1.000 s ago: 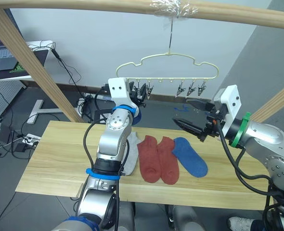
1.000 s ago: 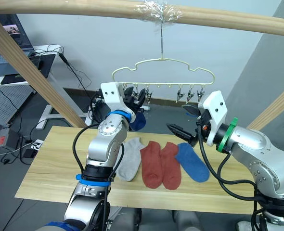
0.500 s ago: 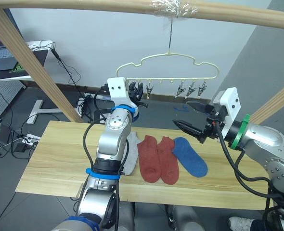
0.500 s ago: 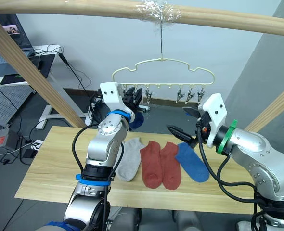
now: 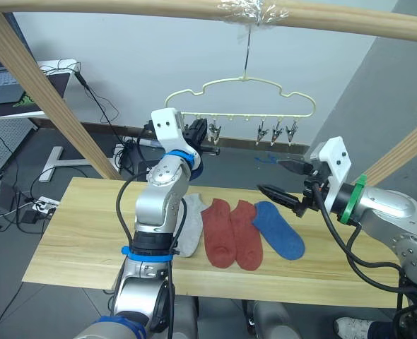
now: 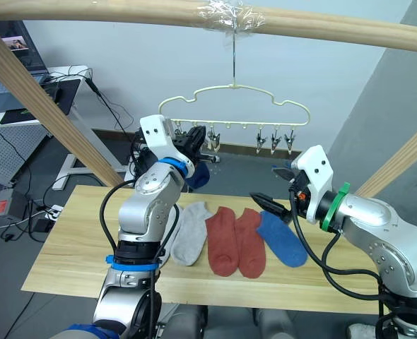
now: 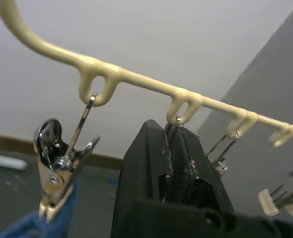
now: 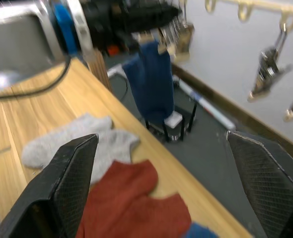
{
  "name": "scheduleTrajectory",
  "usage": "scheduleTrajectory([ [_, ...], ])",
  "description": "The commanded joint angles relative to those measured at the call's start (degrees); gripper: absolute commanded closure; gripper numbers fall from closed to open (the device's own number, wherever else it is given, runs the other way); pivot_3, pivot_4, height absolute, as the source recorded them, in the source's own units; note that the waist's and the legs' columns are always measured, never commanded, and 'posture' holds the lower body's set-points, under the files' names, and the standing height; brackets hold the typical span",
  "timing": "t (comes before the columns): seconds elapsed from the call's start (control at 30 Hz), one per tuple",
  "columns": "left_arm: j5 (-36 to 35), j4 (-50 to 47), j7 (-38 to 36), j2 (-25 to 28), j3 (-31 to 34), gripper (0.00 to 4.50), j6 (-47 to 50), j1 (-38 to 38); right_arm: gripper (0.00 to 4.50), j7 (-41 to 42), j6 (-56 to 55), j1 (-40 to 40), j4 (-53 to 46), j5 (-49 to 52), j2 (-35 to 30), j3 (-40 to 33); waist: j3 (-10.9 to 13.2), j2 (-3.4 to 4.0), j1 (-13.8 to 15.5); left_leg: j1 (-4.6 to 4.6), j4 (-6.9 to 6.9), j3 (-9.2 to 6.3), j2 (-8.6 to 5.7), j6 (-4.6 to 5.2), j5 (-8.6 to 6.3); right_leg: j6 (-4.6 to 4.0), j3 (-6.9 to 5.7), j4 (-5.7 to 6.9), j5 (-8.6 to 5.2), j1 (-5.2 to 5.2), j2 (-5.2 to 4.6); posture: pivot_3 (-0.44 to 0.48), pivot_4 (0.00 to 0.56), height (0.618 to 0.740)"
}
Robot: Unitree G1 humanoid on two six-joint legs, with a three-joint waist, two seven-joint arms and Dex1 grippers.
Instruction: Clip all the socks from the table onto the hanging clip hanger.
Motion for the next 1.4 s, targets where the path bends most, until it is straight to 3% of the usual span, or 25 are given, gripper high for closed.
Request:
scheduleTrajectory([
  [0.03,-4.48,-3.58,-0.08,0.1,2.71,4.49,4.85,-1.16,0.07,-0.65,2.58,-0.04,1.94,-3.32,-2.89,2.59,0.01,0.0,0.02,0.0,0.0,0.0,0.0,0.0,0.0,0.0,0.0,0.0,0.0,0.0,0.0,-0.039,0.269,0.74],
  [0.17,-8.83,-5.41,0.28,0.16,5.05,4.49,9.56,-2.22,0.07,-1.06,2.88,-0.04,4.43,-7.64,-4.58,6.72,0.02,0.0,-0.05,0.0,0.0,0.0,0.01,0.0,0.0,0.11,0.0,0.0,-0.06,-0.01,0.01,-0.033,0.269,0.74],
  [0.33,-13.53,-7.29,1.34,0.45,7.56,4.49,15.34,-3.72,0.07,-4.34,4.44,-1.01,7.8,-12.34,-1.97,10.66,0.21,-0.05,-0.03,0.0,0.01,-0.01,0.02,-0.01,0.0,0.14,0.0,0.0,-0.08,-0.02,0.01,-0.028,0.272,0.74],
  [0.83,-21.26,-9.93,3.92,3.03,10.71,4.49,25.99,-6.28,0.07,-8.26,10.11,-3.76,17.79,-19.63,6.73,15.73,3.2,0.0,0.1,-0.03,0.01,0.0,0.03,-0.02,0.0,0.07,0.01,0.02,0.03,-0.07,0.0,0.013,0.354,0.74],
  [1.4,-22.75,-10.59,5.42,4.45,9.92,4.49,27.0,-6.44,0.07,-10.06,4.04,-6.4,29.19,-29.49,16.69,18.93,3.92,0.02,0.16,-0.03,-0.01,0.02,0.05,-0.06,-0.01,0.1,0.01,0.02,0.05,-0.1,-0.02,0.036,0.351,0.74],
])
